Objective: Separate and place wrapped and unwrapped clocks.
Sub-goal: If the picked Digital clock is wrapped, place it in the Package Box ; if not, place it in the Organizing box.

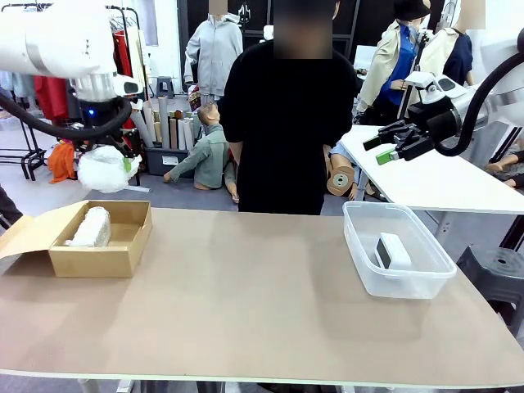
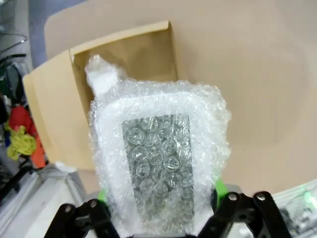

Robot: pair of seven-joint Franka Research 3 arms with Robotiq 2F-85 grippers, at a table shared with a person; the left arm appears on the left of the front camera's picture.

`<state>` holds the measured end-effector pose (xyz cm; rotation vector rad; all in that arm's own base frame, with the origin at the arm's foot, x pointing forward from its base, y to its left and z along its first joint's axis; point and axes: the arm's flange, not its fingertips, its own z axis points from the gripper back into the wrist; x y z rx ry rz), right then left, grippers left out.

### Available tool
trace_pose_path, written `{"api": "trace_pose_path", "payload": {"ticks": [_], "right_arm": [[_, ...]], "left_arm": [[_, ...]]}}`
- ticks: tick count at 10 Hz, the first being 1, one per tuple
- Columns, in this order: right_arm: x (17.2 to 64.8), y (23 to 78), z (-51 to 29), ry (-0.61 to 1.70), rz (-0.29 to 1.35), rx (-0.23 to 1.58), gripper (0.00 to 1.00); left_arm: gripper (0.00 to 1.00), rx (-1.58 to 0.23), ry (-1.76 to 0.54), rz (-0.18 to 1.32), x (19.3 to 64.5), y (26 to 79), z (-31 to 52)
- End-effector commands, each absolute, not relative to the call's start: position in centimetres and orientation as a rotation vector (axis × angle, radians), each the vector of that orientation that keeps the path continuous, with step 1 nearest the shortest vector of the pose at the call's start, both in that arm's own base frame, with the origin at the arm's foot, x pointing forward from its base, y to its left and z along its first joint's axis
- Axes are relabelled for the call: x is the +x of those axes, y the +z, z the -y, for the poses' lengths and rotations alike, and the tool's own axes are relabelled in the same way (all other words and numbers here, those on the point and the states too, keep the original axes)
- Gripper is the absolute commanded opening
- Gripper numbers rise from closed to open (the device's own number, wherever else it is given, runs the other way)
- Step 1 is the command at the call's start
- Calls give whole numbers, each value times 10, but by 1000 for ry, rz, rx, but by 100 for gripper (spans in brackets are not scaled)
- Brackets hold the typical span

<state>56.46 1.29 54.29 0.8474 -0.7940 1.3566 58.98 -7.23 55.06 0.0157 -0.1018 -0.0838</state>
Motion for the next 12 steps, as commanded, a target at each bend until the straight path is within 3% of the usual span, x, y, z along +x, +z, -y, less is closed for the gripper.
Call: {"api": "trace_pose_path", "payload": {"ticks": [1, 7, 12], "right_arm": [[564, 544, -13, 1359, 795, 842, 100], [564, 544, -13, 1359, 795, 842, 100], [564, 544, -13, 1359, 795, 842, 100]], "left_arm": [[0, -15, -84, 147, 586, 527, 60], [0, 41, -122, 141, 586, 428, 58], [0, -28, -58, 182, 609, 414, 46]]}}
